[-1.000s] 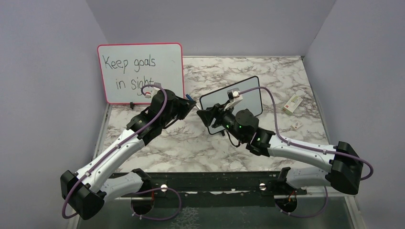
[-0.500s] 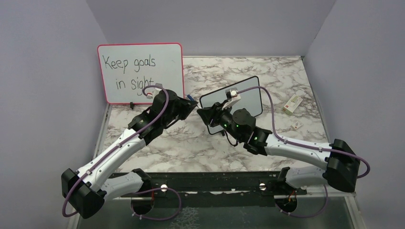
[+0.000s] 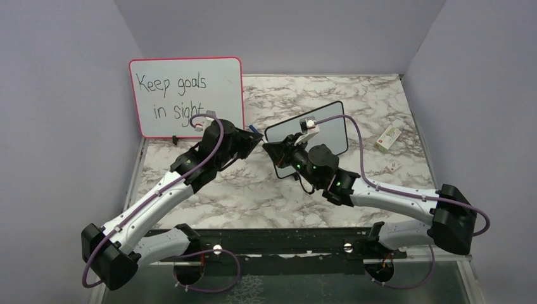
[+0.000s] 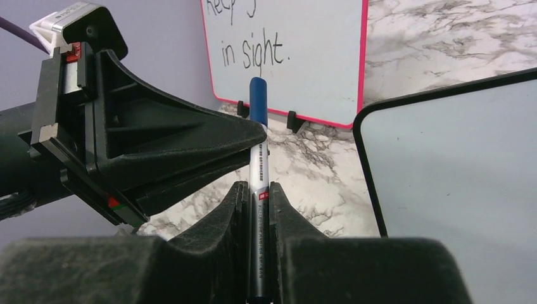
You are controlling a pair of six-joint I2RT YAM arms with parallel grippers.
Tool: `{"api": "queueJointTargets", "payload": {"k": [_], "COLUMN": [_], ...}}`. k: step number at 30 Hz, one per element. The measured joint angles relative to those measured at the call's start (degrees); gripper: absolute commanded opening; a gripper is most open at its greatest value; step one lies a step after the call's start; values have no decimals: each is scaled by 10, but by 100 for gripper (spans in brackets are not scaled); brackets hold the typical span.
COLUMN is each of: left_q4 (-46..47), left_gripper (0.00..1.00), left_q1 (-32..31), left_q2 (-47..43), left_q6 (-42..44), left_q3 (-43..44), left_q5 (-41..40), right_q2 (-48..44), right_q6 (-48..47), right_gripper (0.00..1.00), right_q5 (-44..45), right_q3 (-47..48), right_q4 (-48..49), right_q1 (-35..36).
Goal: Write a sentence on the whiteboard
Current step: Open the whiteboard marker at the center of the board.
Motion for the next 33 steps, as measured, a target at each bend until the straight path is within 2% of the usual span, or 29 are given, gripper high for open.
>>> {"api": "queueJointTargets", "payload": {"k": [5, 10, 16, 21, 25, 29, 33], "left_q4": [10, 8, 5, 5, 7, 19, 40], "left_gripper": [42, 65, 74, 84, 88, 89, 90], "left_q1": [-1, -4, -4, -4, -4, -4, -4], "left_q2": [-23, -66, -103, -114, -123, -136, -141], "left_q6": [12, 61, 200, 381, 515, 644, 774], "left_q3": [-28, -56, -57, -50, -49, -50, -59], "left_q5": [-10, -37, -79, -87, -83, -39, 54], "right_q2": [-7, -35, -80, -118, -143, -165, -183], "right_q6": [-2, -14, -33, -57, -80, -104, -127], "right_gripper": [1, 1, 1, 0, 1, 1, 1], "right_q5": [-6, -24, -51, -86, -108, -135, -169], "right_q3": [-1, -1, -1, 0, 1, 2, 5], "right_q4": [-11, -52, -121, -185, -237, -287, -332], "right_q1": [2, 2, 2, -10, -23, -44, -70]}}
